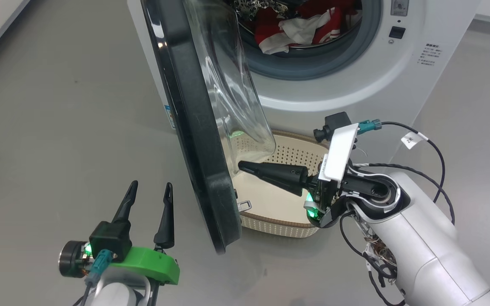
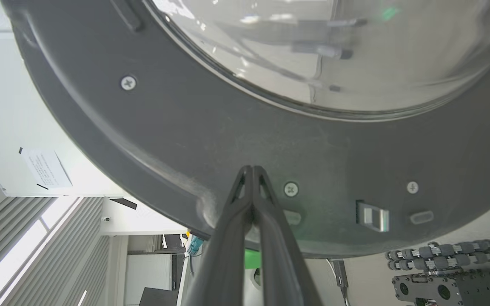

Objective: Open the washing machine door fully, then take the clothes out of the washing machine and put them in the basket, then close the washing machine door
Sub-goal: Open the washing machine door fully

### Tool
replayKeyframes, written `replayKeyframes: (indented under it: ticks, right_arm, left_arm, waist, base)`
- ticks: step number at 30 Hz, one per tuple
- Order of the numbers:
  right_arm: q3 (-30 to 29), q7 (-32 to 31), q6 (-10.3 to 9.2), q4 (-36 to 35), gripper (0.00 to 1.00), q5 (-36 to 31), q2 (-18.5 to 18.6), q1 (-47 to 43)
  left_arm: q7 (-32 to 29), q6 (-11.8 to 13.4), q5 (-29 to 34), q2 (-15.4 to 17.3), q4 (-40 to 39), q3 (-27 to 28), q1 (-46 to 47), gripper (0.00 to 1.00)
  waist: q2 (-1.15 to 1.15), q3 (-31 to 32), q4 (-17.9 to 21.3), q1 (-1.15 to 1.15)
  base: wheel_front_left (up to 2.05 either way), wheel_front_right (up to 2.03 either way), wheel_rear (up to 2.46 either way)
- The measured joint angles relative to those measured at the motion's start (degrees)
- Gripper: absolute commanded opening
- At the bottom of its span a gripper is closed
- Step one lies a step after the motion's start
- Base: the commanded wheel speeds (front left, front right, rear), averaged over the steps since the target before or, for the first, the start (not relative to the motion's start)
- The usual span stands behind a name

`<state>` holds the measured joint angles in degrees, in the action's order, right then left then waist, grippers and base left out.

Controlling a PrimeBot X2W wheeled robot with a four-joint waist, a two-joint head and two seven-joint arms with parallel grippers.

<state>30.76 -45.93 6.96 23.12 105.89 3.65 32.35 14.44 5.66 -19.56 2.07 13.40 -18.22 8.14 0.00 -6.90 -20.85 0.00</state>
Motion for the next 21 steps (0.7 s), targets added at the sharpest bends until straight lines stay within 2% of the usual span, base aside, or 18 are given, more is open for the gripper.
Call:
replayKeyframes:
  ticks: [9, 10, 11, 12, 21]
  right_arm:
    - [-5.3, 4.2, 0.01, -3.9, 0.00, 0.3, 0.6, -1.9]
    - [-6.0, 4.9, 0.01, -4.5, 0.34, 0.3, 0.9, -2.4]
    - [-6.6, 5.5, 0.01, -4.9, 0.82, 0.3, 1.2, -2.8]
    - [-7.2, 6.2, 0.01, -5.4, 1.00, -0.2, 1.7, -3.4]
    - [-12.2, 13.7, 0.01, -9.2, 1.00, -4.5, 4.0, -10.1]
  left_arm:
    - [0.0, 0.0, 0.4, 0.0, -0.3, 0.8, 0.0, 1.00]
    - [0.0, 0.0, 0.5, 0.0, -0.3, 0.9, 0.0, 1.00]
    - [0.0, 0.0, 0.5, 0.0, -0.3, 1.0, 0.0, 1.00]
    - [0.0, 0.0, 0.5, 0.0, -0.3, 1.1, 0.0, 1.00]
    - [0.0, 0.0, 0.6, 0.1, -0.3, 2.2, -0.5, 1.00]
  waist:
    - [0.00, -0.3, 1.0, 0.00]
    - [0.00, -0.3, 1.1, 0.00]
    - [0.00, -0.3, 1.2, 0.00]
    - [0.00, -0.3, 1.3, 0.00]
    - [0.00, 0.5, 2.2, 0.00]
  base:
    - [0.00, 0.00, 0.00]
    - [0.00, 0.00, 0.00]
    - [0.00, 0.00, 0.00]
    - [0.00, 0.00, 0.00]
    - [0.00, 0.00, 0.00]
